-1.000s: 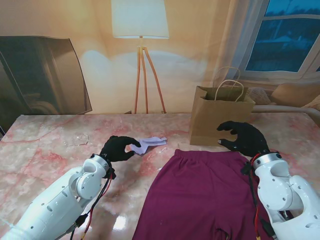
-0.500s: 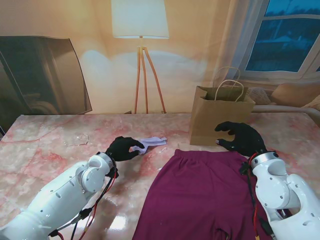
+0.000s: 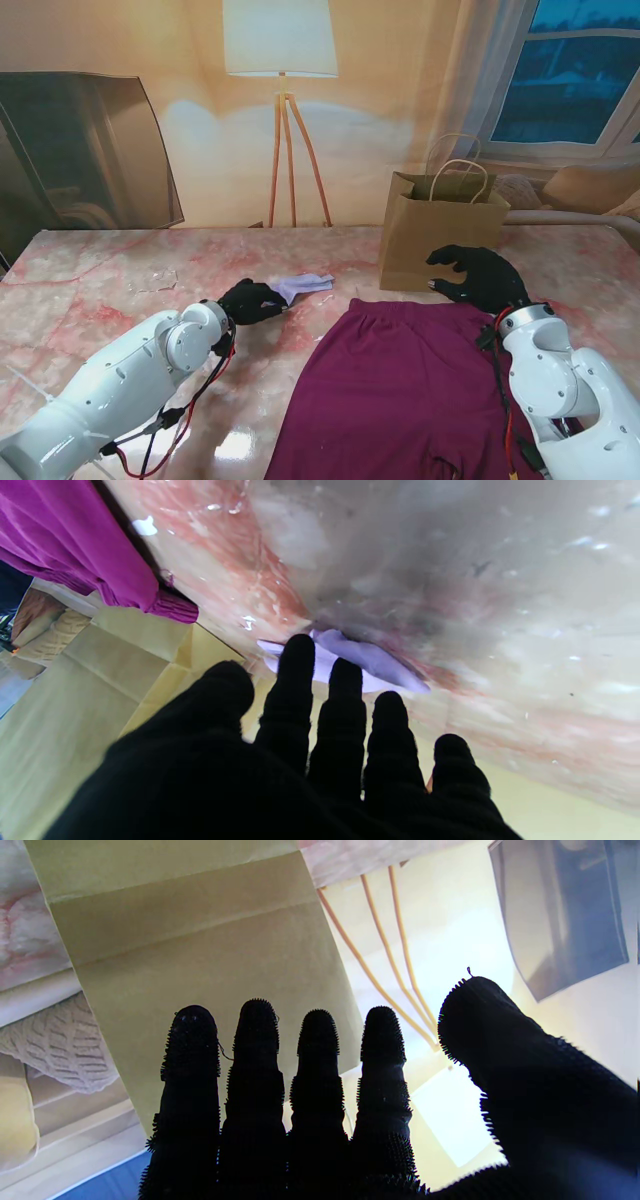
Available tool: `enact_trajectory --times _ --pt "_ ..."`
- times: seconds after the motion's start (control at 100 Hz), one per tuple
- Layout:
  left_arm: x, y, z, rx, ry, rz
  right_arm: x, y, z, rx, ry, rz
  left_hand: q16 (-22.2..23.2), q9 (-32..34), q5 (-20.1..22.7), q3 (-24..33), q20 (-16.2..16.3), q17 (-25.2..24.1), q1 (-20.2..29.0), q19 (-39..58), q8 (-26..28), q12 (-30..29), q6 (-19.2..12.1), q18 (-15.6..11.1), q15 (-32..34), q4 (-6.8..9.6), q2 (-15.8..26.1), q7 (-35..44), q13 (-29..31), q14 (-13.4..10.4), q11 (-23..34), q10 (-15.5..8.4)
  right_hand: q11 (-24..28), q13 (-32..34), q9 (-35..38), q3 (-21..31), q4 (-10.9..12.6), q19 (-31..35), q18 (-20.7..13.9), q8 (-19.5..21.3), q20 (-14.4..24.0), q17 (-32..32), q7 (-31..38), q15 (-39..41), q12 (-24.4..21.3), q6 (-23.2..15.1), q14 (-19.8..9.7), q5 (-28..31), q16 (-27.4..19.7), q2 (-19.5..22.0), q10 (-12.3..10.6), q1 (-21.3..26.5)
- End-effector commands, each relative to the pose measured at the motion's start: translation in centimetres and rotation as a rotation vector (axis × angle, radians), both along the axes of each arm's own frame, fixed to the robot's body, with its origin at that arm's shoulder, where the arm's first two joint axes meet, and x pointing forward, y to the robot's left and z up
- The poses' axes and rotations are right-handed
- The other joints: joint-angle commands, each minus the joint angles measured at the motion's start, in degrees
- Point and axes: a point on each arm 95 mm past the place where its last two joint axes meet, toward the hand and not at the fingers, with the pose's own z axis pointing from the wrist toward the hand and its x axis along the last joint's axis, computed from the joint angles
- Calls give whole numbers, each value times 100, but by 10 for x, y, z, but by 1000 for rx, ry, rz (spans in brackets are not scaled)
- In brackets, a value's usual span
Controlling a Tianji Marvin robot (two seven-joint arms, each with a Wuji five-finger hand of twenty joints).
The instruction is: Fold the socks and the shorts into the kraft paper bag
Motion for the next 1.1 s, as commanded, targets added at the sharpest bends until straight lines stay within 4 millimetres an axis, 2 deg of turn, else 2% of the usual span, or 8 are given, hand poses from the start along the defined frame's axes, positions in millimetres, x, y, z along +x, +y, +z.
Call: enact_trajectory --times 0.0,0.2,0.29,0.46,0.56,0.73,0.87,1.09 --pt "-3 6 1 8 -4 7 -3 1 -2 -2 2 2 48 358 -50 -236 -87 -12 -14 -87 95 56 188 -84 7 190 278 -81 137 196 -78 334 37 71 106 -109 265 115 -139 -28 -123 -13 -119 -40 -52 -42 -88 21 -40 137 -39 -146" --pt "-16 25 3 66 38 9 -5 2 -5 8 1 -4 451 1370 569 -310 397 -108 -42 275 191 334 704 -34 574 215 333 104 835 583 175 647 52 54 90 -110 281 131 -136 -23 -112 -30 -120 -21 -45 -41 -75 28 -13 225 -33 -188" --pt "-25 35 4 89 60 12 -5 3 -6 12 2 -4 687 1766 801 -336 920 -157 -94 553 225 460 757 81 877 237 356 315 1147 759 318 762 54 47 86 -119 283 135 -132 -20 -108 -32 -120 -14 -44 -49 -59 32 -2 254 -31 -214" --pt "-45 50 4 128 93 7 -5 5 -6 26 -1 -6 997 2351 1139 -453 1236 22 -162 1055 259 591 772 399 1292 278 420 620 1634 978 576 852 60 34 72 -116 293 135 -131 -16 -103 -48 -120 -4 -41 -43 -49 43 17 280 -23 -216" --pt "-57 57 3 136 104 10 -4 7 -6 31 -7 -2 1252 3003 1203 -388 1279 377 -295 1978 153 710 894 982 1691 342 381 736 2189 1096 880 708 66 26 65 -125 297 135 -123 -12 -99 -56 -121 1 -38 -52 -43 40 28 302 -22 -233" --pt "-78 62 3 120 132 -20 -2 11 -8 42 -9 0 1444 3968 1128 -177 1202 660 -605 3974 95 806 1030 1099 2366 414 307 821 3050 1179 1333 539 74 13 58 -140 306 133 -124 -8 -93 -68 -126 8 -35 -53 -35 37 48 344 -22 -264" --pt "-90 63 12 111 84 -40 0 15 -9 50 -9 6 1333 3654 1113 -143 943 817 -747 4538 95 755 441 1111 2341 506 220 843 3011 1137 1153 278 80 11 52 -143 313 138 -135 -4 -86 -70 -128 13 -33 -50 -32 42 60 359 -17 -270" --pt "-87 58 38 96 -125 4 0 16 -11 59 -11 8 1338 2933 1054 771 637 814 -1090 4458 267 1002 -145 1269 2023 815 -625 1066 2725 987 1031 16 84 15 55 -141 317 139 -130 3 -81 -72 -128 13 -32 -54 -31 50 68 363 -11 -270"
